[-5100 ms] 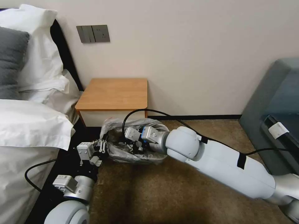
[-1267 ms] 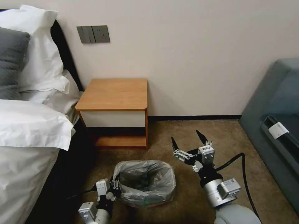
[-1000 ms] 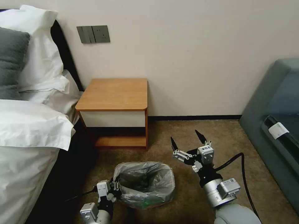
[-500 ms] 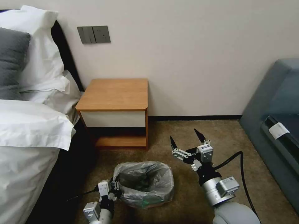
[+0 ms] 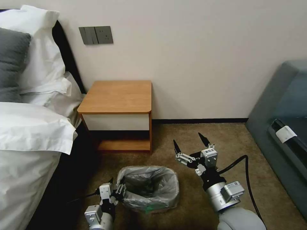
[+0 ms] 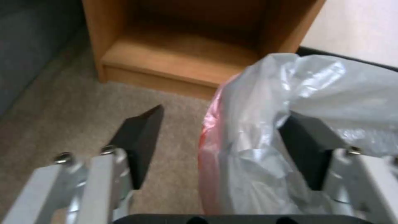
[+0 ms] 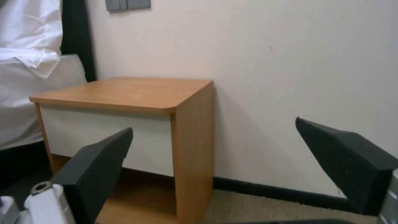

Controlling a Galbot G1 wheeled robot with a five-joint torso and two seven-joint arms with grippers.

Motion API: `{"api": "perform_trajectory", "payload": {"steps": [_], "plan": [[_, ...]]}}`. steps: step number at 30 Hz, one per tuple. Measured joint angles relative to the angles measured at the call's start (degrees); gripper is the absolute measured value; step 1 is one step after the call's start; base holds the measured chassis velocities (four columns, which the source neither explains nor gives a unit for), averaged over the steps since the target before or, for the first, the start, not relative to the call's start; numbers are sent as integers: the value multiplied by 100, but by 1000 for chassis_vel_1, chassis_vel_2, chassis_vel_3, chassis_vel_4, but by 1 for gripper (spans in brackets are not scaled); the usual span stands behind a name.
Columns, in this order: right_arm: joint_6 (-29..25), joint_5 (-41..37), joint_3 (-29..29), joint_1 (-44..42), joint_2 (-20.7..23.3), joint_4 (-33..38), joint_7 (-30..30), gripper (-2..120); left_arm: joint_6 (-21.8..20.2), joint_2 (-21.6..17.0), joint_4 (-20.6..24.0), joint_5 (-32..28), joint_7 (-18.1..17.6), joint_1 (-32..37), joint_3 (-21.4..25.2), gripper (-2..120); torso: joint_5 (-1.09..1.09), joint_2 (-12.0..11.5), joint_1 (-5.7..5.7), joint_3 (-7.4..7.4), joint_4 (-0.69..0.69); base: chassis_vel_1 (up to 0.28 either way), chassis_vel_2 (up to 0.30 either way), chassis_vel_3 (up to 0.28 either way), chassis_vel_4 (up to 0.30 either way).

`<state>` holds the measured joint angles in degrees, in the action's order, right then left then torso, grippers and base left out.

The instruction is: Pick up the garbage bag from the table and place it over the trash can.

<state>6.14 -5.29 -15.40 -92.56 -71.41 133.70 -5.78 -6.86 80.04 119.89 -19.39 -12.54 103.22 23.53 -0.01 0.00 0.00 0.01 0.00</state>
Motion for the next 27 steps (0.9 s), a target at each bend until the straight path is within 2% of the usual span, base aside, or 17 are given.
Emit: {"api": "perform_trajectory", "payload": {"steps": [4,5,7,19,27], "plan": [[29,-25,14,6,1,17,-18,100,5,-4,166,97,-2,18,110,90,0,0,0,0,0,0,0,0,0],[29,-25,14,6,1,17,-18,100,5,-4,166,97,-2,18,110,90,0,0,0,0,0,0,0,0,0],[26,-35,6,-44,-9,18,-18,100,-5,-12,306,89,5,40,194,98,0,0,0,0,0,0,0,0,0],[11,-113,2,-44,-29,-35,-26,100,-87,-58,485,36,125,165,343,100,0,0,0,0,0,0,0,0,0],[11,-119,41,-24,-42,-76,-41,100,-89,-92,604,231,613,292,428,100,0,0,0,0,0,0,0,0,0]]}}
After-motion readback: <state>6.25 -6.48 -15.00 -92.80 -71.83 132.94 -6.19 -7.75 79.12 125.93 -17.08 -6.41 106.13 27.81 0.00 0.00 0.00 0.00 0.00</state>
